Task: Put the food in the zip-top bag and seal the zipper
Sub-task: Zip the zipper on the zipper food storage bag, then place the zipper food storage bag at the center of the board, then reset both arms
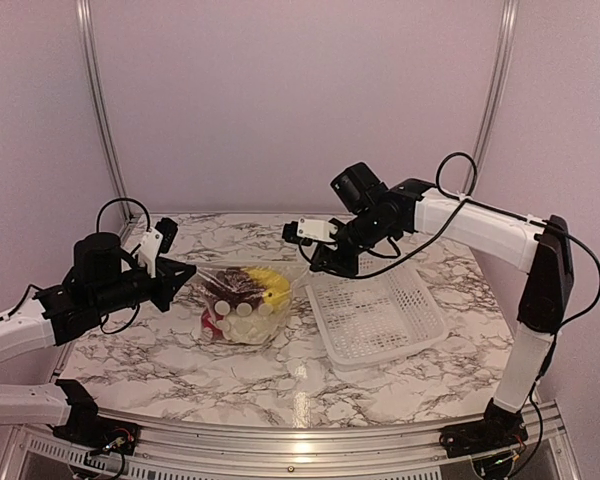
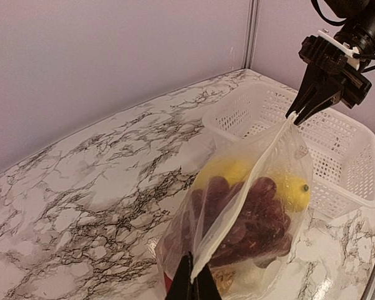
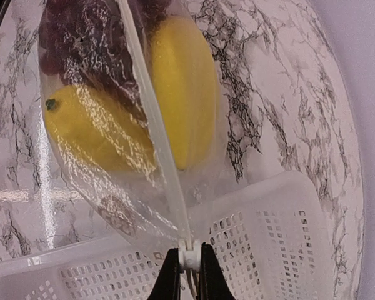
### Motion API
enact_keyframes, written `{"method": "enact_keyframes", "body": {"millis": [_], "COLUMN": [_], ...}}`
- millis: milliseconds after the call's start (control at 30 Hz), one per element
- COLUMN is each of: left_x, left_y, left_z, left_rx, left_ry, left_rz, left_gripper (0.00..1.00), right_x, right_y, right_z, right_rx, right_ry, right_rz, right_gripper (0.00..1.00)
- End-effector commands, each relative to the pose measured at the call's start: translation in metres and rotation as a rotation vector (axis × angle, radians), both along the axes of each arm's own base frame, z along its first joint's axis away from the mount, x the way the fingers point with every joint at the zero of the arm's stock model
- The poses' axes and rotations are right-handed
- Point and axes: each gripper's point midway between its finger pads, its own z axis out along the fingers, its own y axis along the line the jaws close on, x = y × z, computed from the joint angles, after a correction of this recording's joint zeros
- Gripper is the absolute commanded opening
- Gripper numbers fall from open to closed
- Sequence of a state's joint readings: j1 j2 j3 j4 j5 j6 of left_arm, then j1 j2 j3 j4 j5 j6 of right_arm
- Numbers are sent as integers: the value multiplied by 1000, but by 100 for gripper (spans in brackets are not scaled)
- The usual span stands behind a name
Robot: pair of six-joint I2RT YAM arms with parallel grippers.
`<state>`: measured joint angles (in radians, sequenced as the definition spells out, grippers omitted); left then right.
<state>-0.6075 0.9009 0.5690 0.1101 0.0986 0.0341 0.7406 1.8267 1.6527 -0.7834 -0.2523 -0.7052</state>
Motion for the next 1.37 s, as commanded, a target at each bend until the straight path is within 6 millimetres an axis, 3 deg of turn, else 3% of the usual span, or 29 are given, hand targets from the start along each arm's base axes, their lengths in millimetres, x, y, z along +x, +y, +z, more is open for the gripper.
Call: {"method": "enact_keyframes", "body": {"millis": [0, 133, 267, 400, 500, 567, 667, 767, 800, 933, 967, 1000, 1033, 1133, 1233, 1333], "left_x": [21, 46, 74, 79, 67, 56, 38, 26, 24, 31, 34, 37, 40, 50, 57, 63], "left_y": [7, 0, -1, 6, 10, 13, 20, 31, 37, 72, 77, 82, 87, 97, 101, 97], "left_z": [20, 31, 59, 66, 52, 36, 16, 33, 43, 80, 85, 91, 96, 108, 117, 115], "left_rx": [-32, -10, 26, 54, 47, 34, 13, -33, -49, -24, -12, -2, 8, 36, 48, 36], "left_ry": [-57, -86, -147, -152, -103, -43, 34, 15, 0, -56, -56, -56, -55, -40, -18, 7], "left_rz": [74, 105, 130, 144, 138, 131, 135, 164, 190, 378, 415, 449, 482, 569, 620, 624], "left_gripper": [0, 0, 0, 0, 0, 18, 40, 58, 64, 79, 82, 86, 96, 99, 99, 99], "right_x": [20, 43, 72, 72, 49, 27, -3, -15, -13, 27, 39, 54, 68, 105, 133, 136], "right_y": [-39, -11, 22, 39, 42, 43, 42, 36, 32, -7, -20, -36, -55, -112, -167, -194], "right_z": [-1, 22, 59, 68, 60, 46, 27, 47, 59, 107, 114, 122, 129, 139, 152, 149], "right_rx": [-110, -37, 63, 104, 106, 92, 59, 124, 160, 321, 353, 390, 429, 510, 527, 507], "right_ry": [-5, -34, -85, -79, -53, -32, -2, 63, 72, 75, 70, 58, 52, 30, -101, -212], "right_rz": [-97, -77, -63, -33, 12, 56, 96, 99, 90, -53, -102, -168, -245, -455, -701, -800], "right_gripper": [3, 4, 4, 5, 6, 11, 28, 42, 46, 63, 71, 86, 97, 99, 98, 99]}}
